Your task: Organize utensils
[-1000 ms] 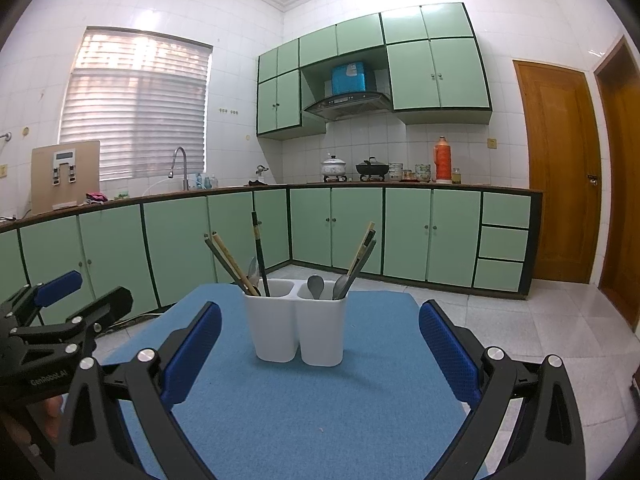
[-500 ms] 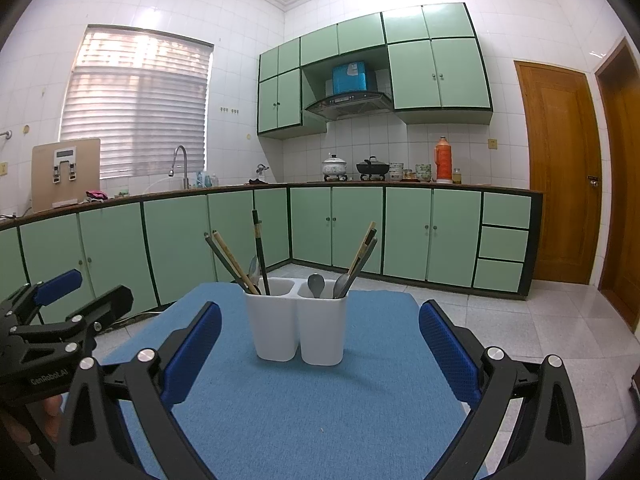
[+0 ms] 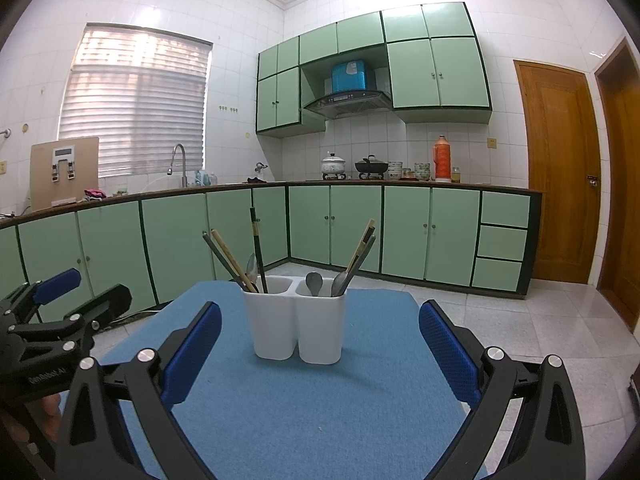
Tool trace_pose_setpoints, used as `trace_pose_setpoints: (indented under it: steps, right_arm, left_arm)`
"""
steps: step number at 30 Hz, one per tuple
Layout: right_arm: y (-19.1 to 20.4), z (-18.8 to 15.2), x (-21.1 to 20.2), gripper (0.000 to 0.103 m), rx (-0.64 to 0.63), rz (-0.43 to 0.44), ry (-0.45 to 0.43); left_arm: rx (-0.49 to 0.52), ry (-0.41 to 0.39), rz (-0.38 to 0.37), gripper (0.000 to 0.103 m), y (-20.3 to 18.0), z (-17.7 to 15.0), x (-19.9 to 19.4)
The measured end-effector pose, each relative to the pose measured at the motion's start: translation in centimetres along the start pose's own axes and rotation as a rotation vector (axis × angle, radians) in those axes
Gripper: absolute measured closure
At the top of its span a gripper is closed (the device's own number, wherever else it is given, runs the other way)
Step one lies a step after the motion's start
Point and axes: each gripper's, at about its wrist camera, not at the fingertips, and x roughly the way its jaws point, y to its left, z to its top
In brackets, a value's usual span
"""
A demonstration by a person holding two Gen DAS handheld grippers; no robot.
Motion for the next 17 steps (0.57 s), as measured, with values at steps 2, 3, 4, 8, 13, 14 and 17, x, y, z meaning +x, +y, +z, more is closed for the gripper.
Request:
trace_pose_setpoints:
  steps: [2,3,4,8,13,14,17]
  right_arm:
    - [-0.03,0.01,-0.01,0.006,0.0,0.0,0.0]
    - [-0.06,0.01,-0.02,0.006,0.0,-0.001,0.001]
    - [-0.08,0.01,-0.03,0.006,0.0,-0.001,0.001]
    - [-0.22,-0.14,0.04,0.006,-0.001,-0.005,0.001]
    - [-0.34,-0.18,0.04,0.006,-0.002,-0.004,0.002]
    - [-0.26,-0.16,0.05,0.006,-0.001,-0.004,0.002]
    - [-0.31,-0.15,0.03,0.006,-0.001,-0.003,0.001]
  left_arm:
    - [0.001,0.001,0.0,0.005,0.02,0.0,0.0]
    - [0.0,0.002,0.0,0.005,0.01,-0.01,0.02]
    - [-0.001,0.001,0.001,0.005,-0.1,-0.06,-0.09]
    - [0.002,0.003,0.0,0.005,-0.2,-0.16,-0.03]
    - [0.003,0.004,0.001,0.005,-0.28,-0.16,-0.02]
    - [0.001,0.004,0.001,0.005,-0.23,-0.17,-0.03]
    - [0.001,0.004,0.002,0.005,-0.28,-0.16,0.01]
